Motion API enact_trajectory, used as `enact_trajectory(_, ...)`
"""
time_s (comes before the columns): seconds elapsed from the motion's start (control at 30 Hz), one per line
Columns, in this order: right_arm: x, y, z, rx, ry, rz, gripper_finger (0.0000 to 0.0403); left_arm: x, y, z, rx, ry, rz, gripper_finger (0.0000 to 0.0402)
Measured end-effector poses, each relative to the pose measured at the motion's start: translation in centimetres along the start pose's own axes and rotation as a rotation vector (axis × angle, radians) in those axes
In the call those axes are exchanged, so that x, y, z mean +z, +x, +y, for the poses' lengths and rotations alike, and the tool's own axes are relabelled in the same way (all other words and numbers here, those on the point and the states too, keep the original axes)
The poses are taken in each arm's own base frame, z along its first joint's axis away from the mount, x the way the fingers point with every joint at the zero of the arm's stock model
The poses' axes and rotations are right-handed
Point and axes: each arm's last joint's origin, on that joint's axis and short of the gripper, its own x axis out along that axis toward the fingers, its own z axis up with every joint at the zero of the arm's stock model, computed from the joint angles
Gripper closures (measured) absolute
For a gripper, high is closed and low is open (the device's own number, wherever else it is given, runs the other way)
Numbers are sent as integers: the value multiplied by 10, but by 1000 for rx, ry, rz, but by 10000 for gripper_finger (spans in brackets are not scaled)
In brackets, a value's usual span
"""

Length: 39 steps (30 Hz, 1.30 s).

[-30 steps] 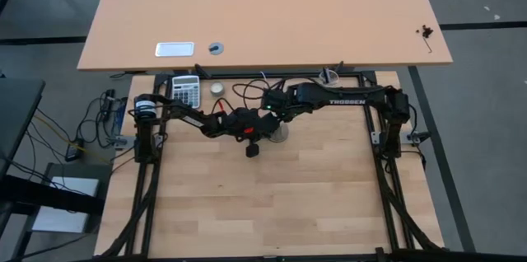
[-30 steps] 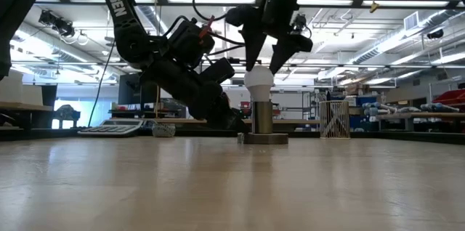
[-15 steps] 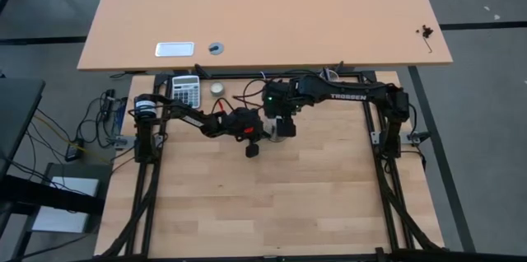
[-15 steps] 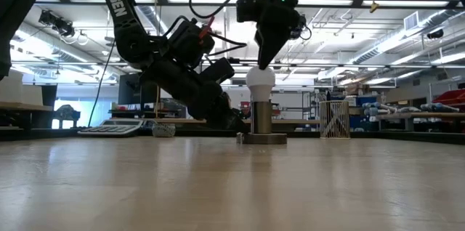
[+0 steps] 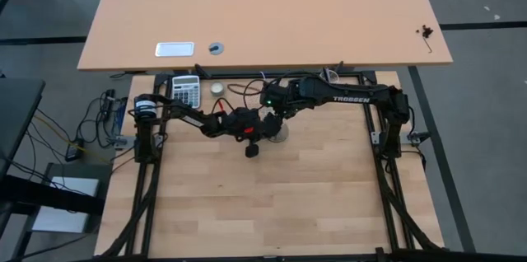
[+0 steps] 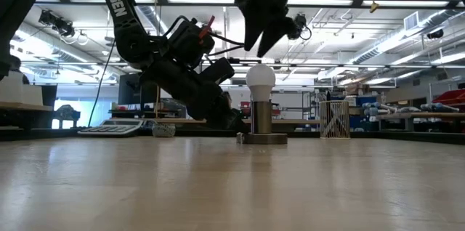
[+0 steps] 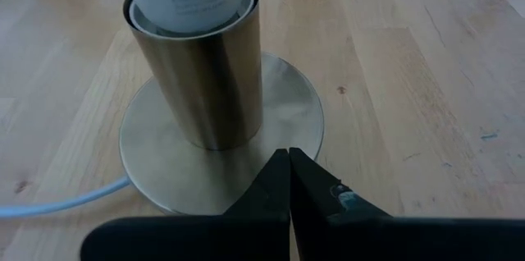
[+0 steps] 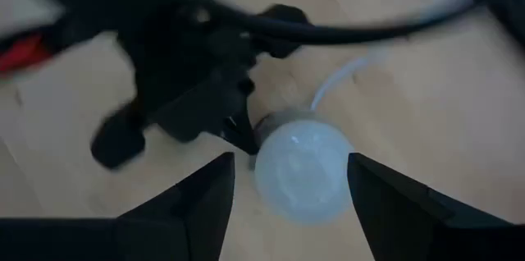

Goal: Screw lightbulb
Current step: Remove the lightbulb from the lamp

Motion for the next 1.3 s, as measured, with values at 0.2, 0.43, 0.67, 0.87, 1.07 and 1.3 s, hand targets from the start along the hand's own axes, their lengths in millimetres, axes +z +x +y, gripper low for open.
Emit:
enact_trajectory(0.2,-2,6,0,-13,293,22,158,0,0,0,0,-1,0,400)
enact_trajectory(0.43,-8,17,-3,-62,376,30,151,0,0,0,0,-6,0,400)
enact_trajectory(0.67,-12,27,-11,-84,401,55,151,0,0,0,0,-6,0,400)
enact_trajectory(0.87,-8,28,-16,-50,259,65,161,0,0,0,0,-6,0,400)
enact_trajectory(1.07,-5,29,-23,48,-114,93,173,0,0,0,0,-6,0,400)
enact_trajectory(1.3,-3,28,-26,95,-607,84,174,0,0,0,-4,-3,0,400)
